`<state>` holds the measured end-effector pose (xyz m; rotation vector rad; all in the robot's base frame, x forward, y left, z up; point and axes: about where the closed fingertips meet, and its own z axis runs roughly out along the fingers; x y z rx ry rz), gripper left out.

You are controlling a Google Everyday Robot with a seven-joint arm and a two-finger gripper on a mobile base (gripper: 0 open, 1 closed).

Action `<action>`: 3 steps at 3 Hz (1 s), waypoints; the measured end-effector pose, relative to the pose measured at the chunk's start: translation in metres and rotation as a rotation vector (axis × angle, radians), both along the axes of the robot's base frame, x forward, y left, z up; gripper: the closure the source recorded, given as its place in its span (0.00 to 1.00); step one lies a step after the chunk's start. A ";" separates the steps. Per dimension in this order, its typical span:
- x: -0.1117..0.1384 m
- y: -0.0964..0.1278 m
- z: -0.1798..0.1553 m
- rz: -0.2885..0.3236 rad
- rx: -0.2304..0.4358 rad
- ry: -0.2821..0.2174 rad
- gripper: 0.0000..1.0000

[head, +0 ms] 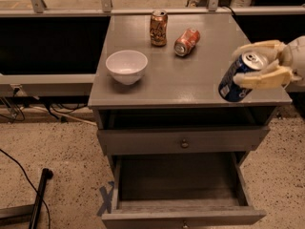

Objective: Pick pepsi can from middle drawer and place on counter

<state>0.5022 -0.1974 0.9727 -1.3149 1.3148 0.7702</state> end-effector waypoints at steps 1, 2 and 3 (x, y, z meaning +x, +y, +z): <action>0.043 0.002 0.009 -0.107 0.066 0.002 1.00; 0.080 0.009 0.005 -0.233 0.096 0.018 1.00; 0.117 0.010 -0.015 -0.351 0.085 0.049 1.00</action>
Offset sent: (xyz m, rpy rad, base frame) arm 0.1347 0.0058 -0.0075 0.1334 0.0440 -0.4438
